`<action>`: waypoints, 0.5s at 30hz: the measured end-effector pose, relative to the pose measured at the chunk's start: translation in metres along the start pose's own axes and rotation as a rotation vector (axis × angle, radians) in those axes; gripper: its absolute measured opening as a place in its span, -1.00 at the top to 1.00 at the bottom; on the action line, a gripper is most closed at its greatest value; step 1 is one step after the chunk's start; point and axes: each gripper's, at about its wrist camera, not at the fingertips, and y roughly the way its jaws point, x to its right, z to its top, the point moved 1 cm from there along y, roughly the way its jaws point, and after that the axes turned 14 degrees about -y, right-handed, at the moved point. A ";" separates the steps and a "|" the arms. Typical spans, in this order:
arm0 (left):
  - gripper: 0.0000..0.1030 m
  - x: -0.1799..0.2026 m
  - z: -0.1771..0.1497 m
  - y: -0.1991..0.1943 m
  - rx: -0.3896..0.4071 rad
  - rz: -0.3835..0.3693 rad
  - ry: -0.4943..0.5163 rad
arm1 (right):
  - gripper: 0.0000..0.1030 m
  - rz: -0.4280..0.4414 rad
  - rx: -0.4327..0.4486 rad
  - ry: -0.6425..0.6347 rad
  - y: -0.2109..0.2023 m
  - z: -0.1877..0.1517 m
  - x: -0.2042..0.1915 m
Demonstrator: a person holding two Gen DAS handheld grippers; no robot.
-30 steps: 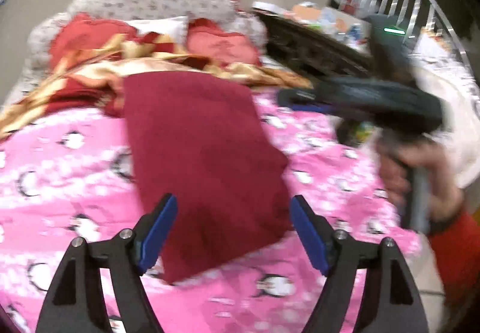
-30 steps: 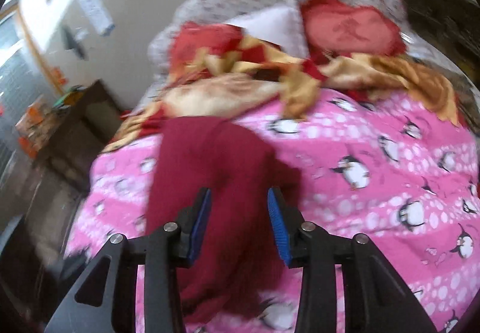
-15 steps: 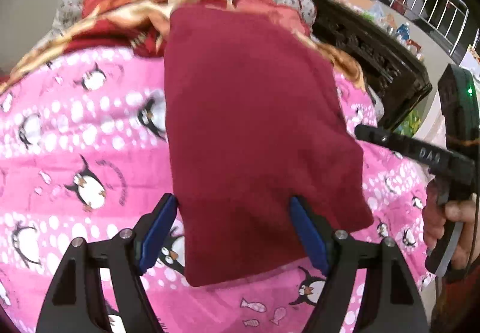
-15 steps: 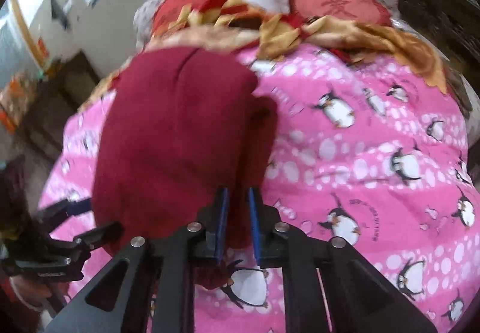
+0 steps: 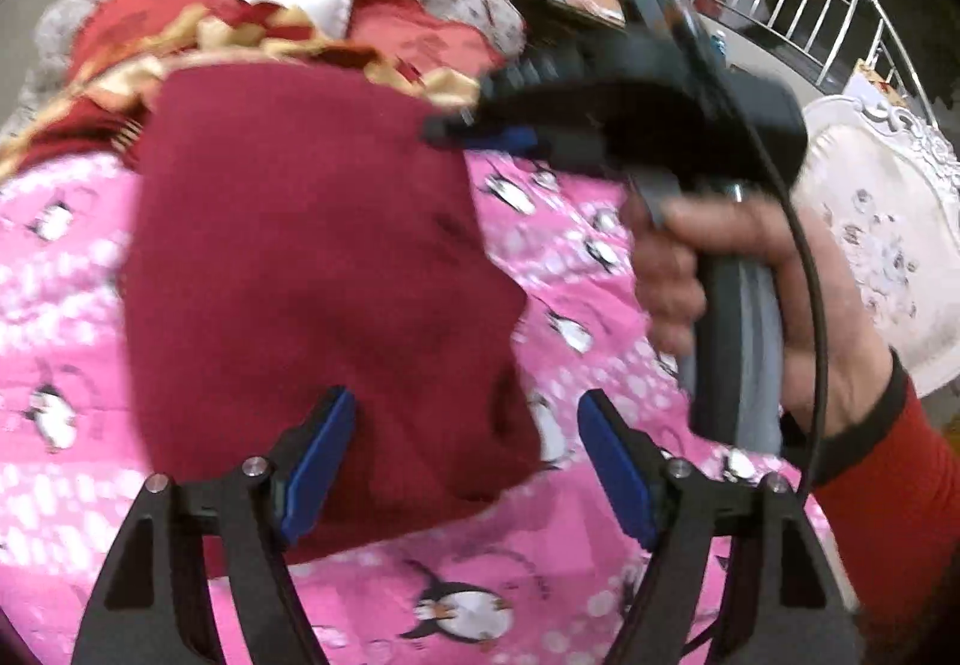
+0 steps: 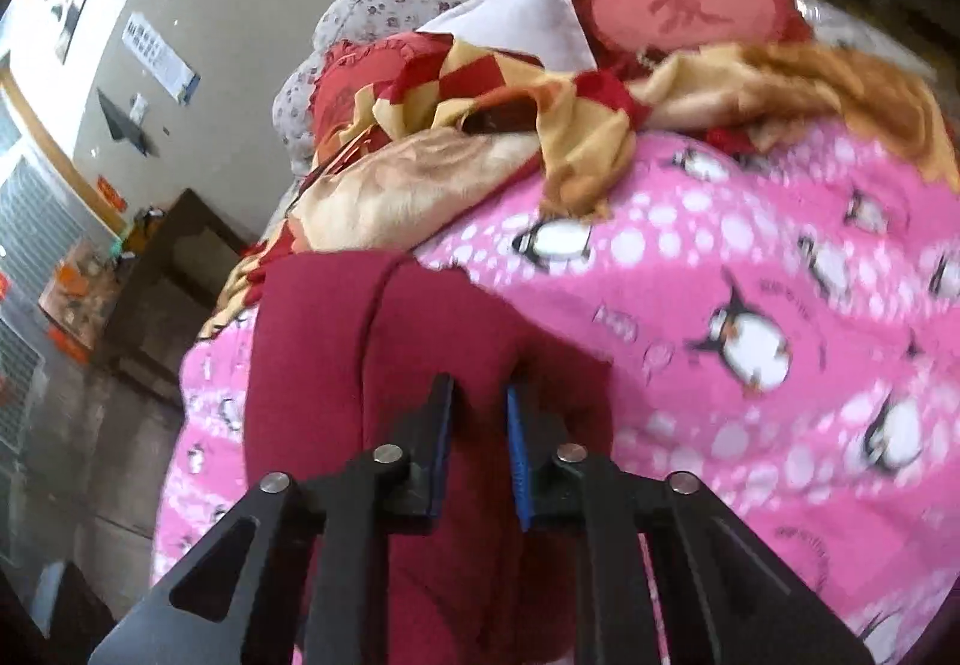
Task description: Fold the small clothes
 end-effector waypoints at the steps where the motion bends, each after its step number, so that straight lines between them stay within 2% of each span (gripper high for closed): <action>1: -0.48 0.001 -0.002 0.008 -0.029 -0.014 -0.002 | 0.51 -0.018 0.000 -0.030 0.000 0.004 -0.002; 4: -0.35 -0.002 -0.005 0.029 -0.080 -0.010 -0.014 | 0.52 -0.089 -0.027 -0.107 0.007 0.007 -0.004; 6: -0.32 -0.002 -0.005 0.035 -0.083 -0.015 -0.026 | 0.52 -0.184 -0.057 -0.181 0.025 0.004 -0.003; 7: -0.32 -0.001 -0.005 0.037 -0.085 -0.021 -0.030 | 0.52 -0.201 -0.079 -0.188 0.034 0.000 0.000; 9: -0.32 0.002 -0.007 0.037 -0.091 -0.027 -0.029 | 0.53 -0.206 -0.090 -0.184 0.045 -0.004 0.006; 12: -0.32 0.002 -0.009 0.029 -0.092 -0.025 -0.012 | 0.52 -0.197 -0.081 -0.168 0.036 -0.003 0.008; 15: -0.32 -0.003 -0.010 0.011 -0.084 -0.036 -0.015 | 0.34 -0.137 -0.043 -0.114 0.011 -0.004 0.008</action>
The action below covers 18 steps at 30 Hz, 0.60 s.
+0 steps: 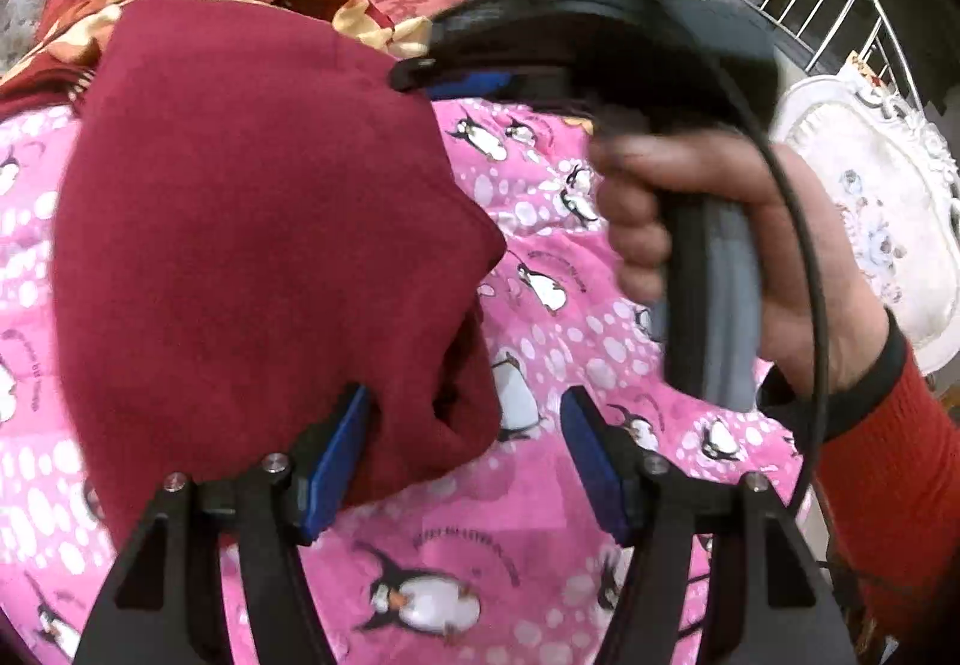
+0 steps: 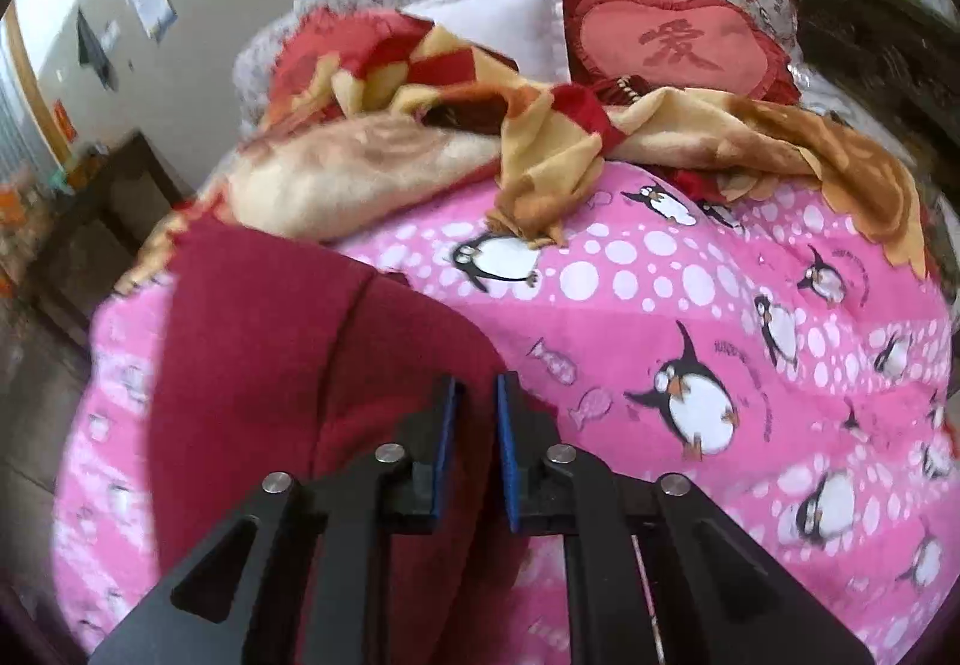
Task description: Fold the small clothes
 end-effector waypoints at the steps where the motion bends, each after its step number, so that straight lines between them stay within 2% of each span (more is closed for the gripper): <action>1: -0.33 -0.001 -0.001 -0.008 0.009 -0.007 0.001 | 0.30 0.016 0.004 0.011 -0.009 -0.001 -0.002; 5: -0.38 -0.013 -0.005 -0.045 0.074 0.017 0.028 | 0.20 0.088 0.037 -0.049 -0.052 -0.017 -0.027; 7: -0.40 -0.026 -0.004 -0.058 0.111 0.072 0.033 | 0.16 0.113 0.042 -0.088 -0.064 -0.027 -0.042; 12: -0.41 -0.060 0.005 -0.061 0.126 0.155 -0.043 | 0.16 0.190 0.014 -0.178 -0.074 -0.062 -0.081; 14: -0.42 -0.070 0.005 -0.059 0.131 0.191 -0.064 | 0.16 0.163 -0.023 -0.224 -0.067 -0.078 -0.090; 17: -0.42 -0.084 0.005 -0.057 0.124 0.217 -0.092 | 0.28 0.047 -0.104 -0.285 -0.047 -0.100 -0.088; 18: -0.42 -0.085 0.005 -0.055 0.123 0.220 -0.100 | 0.23 -0.005 -0.122 -0.291 -0.042 -0.106 -0.085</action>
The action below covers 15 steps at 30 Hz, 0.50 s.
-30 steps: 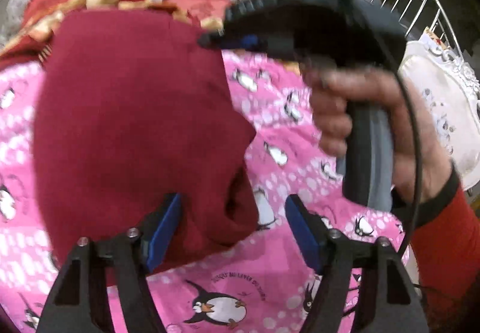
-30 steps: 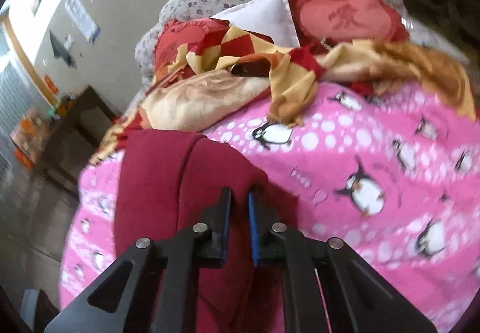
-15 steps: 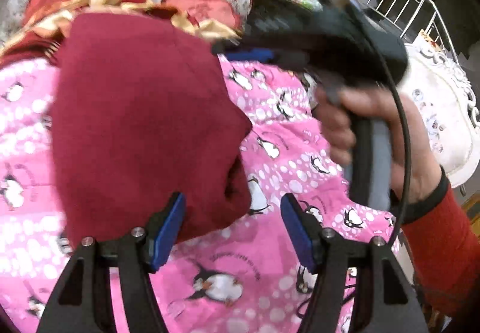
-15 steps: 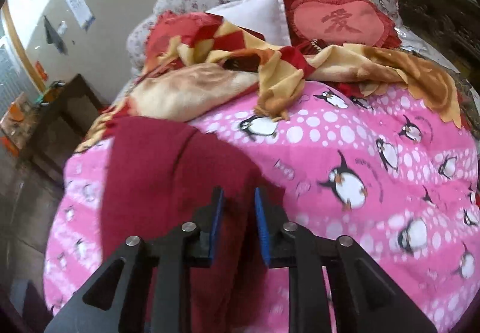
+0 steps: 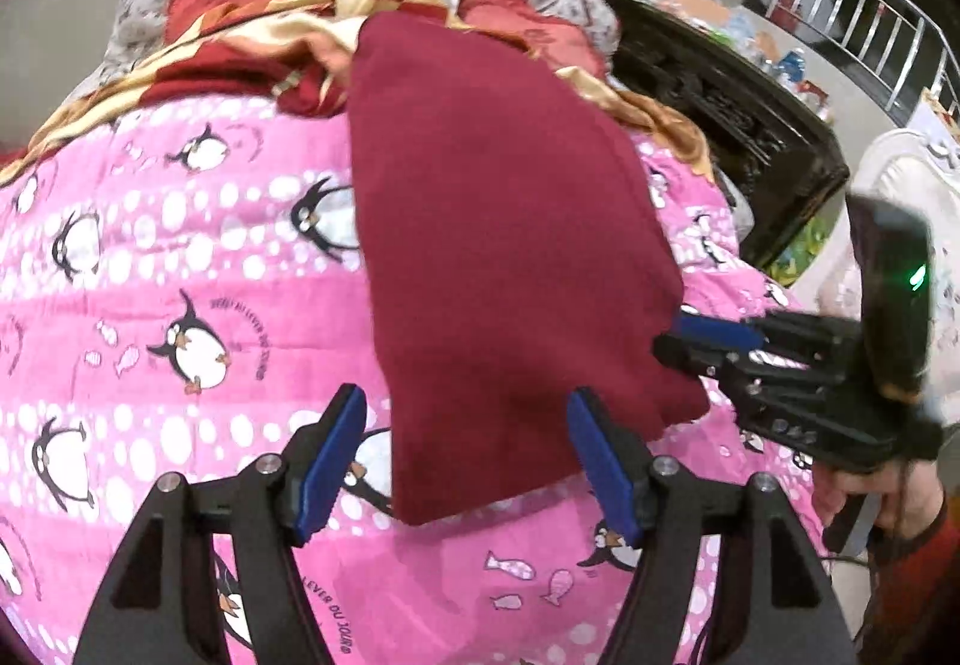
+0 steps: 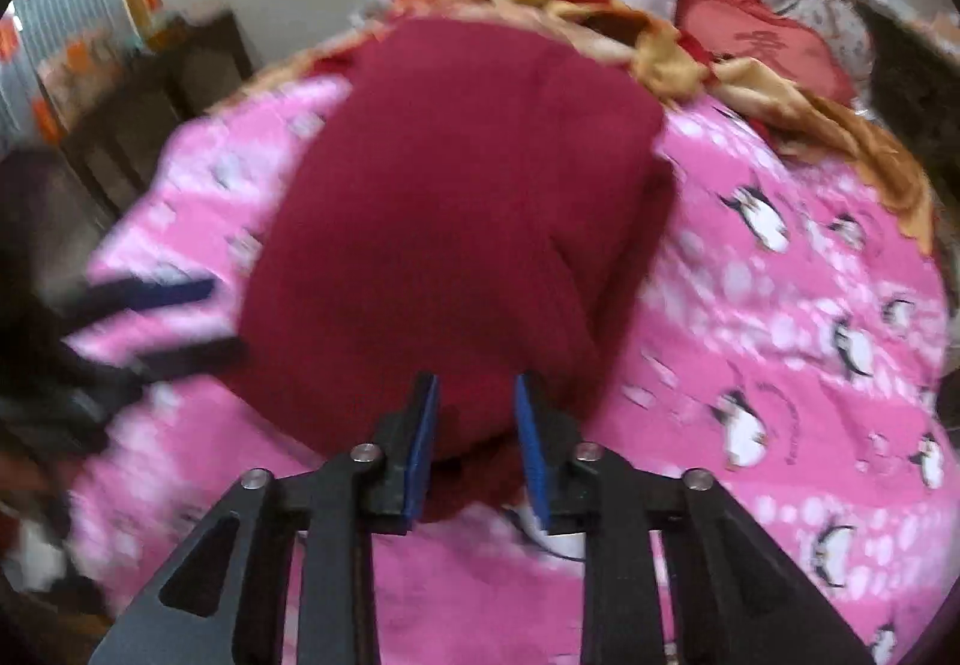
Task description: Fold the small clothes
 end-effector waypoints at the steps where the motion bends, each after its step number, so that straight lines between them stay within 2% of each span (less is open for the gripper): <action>1: -0.42 0.000 0.000 0.002 0.001 0.003 -0.006 | 0.11 -0.029 -0.027 0.027 0.005 -0.006 0.005; 4: -0.43 0.001 0.003 0.004 0.009 0.016 0.000 | 0.11 0.070 0.008 0.191 0.004 -0.019 0.021; 8: -0.44 0.000 0.006 0.004 0.015 0.024 0.001 | 0.11 0.037 0.020 0.144 -0.009 -0.016 0.017; 15: -0.55 -0.004 0.023 -0.001 0.044 0.010 -0.028 | -0.10 0.064 0.153 0.271 -0.041 -0.009 0.037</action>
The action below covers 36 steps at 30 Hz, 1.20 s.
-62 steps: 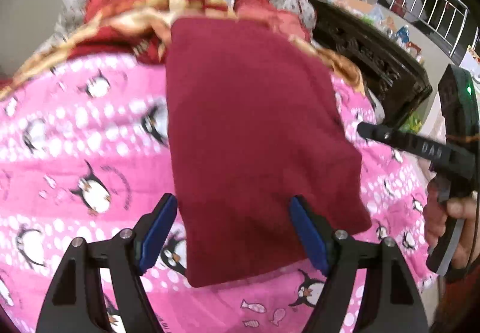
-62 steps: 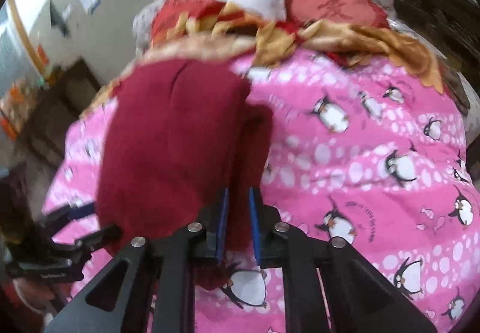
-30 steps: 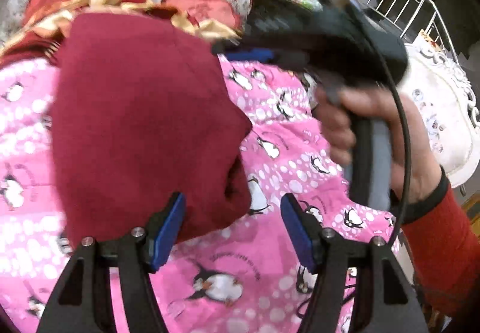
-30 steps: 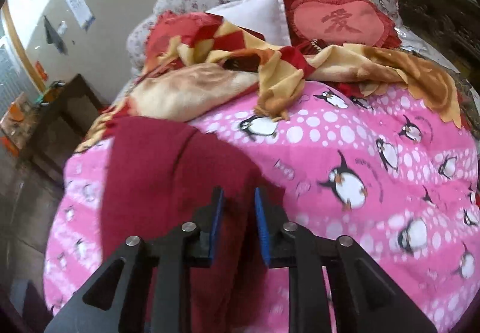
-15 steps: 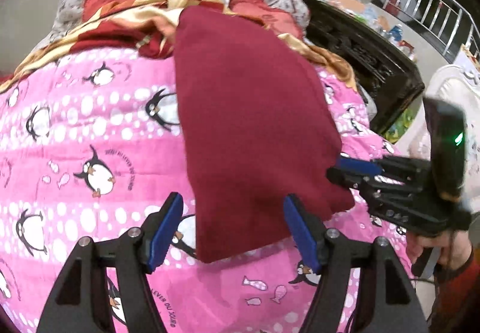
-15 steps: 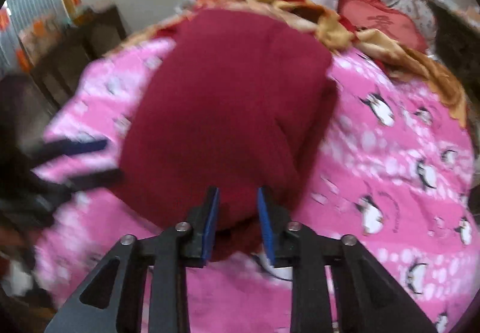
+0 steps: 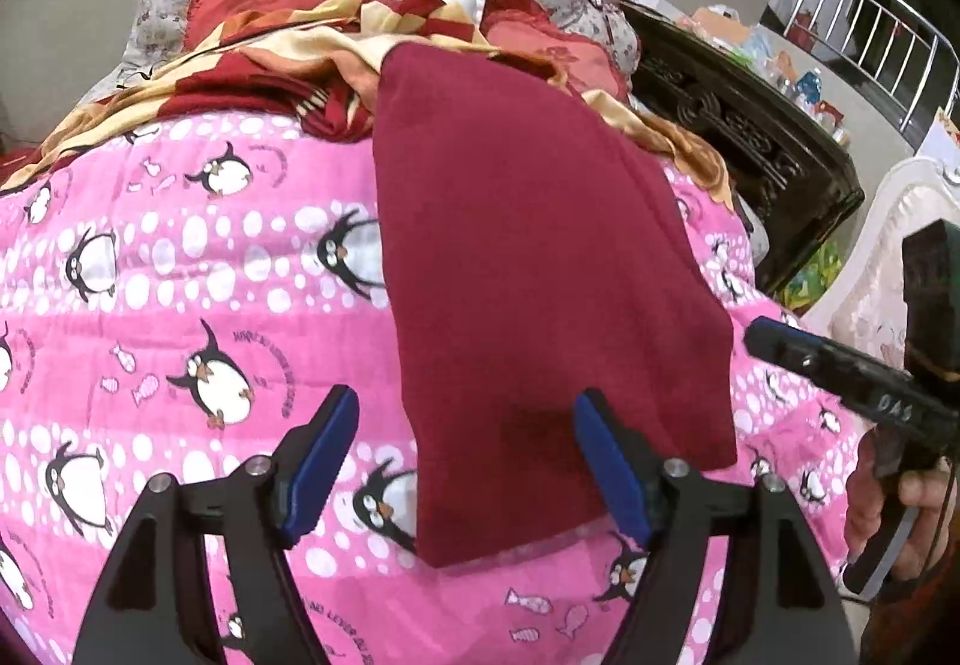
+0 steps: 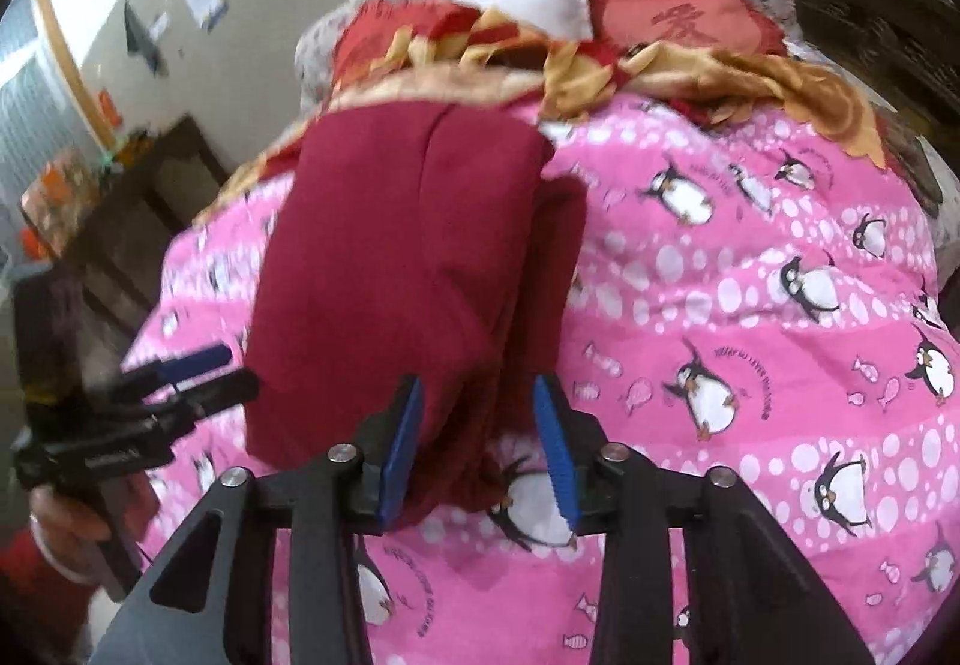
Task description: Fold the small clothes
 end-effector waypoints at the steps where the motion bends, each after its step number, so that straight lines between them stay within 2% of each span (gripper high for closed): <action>1: -0.60 -0.001 0.003 0.000 0.004 -0.005 -0.008 | -0.20 0.011 0.023 0.020 -0.003 0.003 0.004; 2: -0.65 -0.002 0.008 0.001 0.007 -0.013 -0.022 | -0.37 0.019 0.039 0.037 -0.004 0.006 0.007; 4: -0.70 -0.006 0.017 0.005 0.006 -0.043 -0.063 | -0.53 0.036 0.065 0.086 0.000 0.012 0.016; 10: -0.79 -0.013 0.040 0.030 -0.030 -0.155 -0.158 | -0.58 0.121 0.066 0.217 0.046 0.024 0.039; 14: -0.86 -0.014 0.048 0.059 -0.084 -0.164 -0.158 | -0.77 0.186 0.082 0.220 0.070 0.026 0.044; 17: -0.93 -0.016 0.050 0.072 -0.105 -0.195 -0.181 | -0.83 0.206 0.051 0.224 0.088 0.026 0.046; 20: -0.92 -0.018 0.051 0.084 -0.123 -0.239 -0.211 | -0.86 0.210 0.077 0.224 0.093 0.028 0.047; 21: -0.90 -0.017 0.050 0.086 -0.132 -0.248 -0.221 | -0.80 0.204 0.074 0.211 0.094 0.029 0.045; 22: -0.77 -0.016 0.049 0.088 -0.141 -0.255 -0.229 | -0.47 0.202 0.072 0.197 0.093 0.031 0.042; 23: -0.69 -0.014 0.049 0.087 -0.141 -0.253 -0.230 | -0.23 0.218 0.070 0.179 0.092 0.034 0.038; 26: -0.41 -0.005 0.048 0.073 -0.129 -0.226 -0.196 | 0.02 0.195 0.071 0.149 0.082 0.039 0.029; 28: -0.30 -0.004 0.048 0.060 -0.133 -0.237 -0.196 | 0.06 0.207 0.077 0.160 0.070 0.040 0.026; 31: -0.29 -0.004 0.045 0.023 -0.149 -0.247 -0.188 | 0.07 0.251 0.080 0.185 0.051 0.041 0.019; 36: -0.31 -0.013 0.022 -0.030 -0.199 -0.197 -0.193 | 0.07 0.337 0.010 0.189 0.021 0.034 -0.014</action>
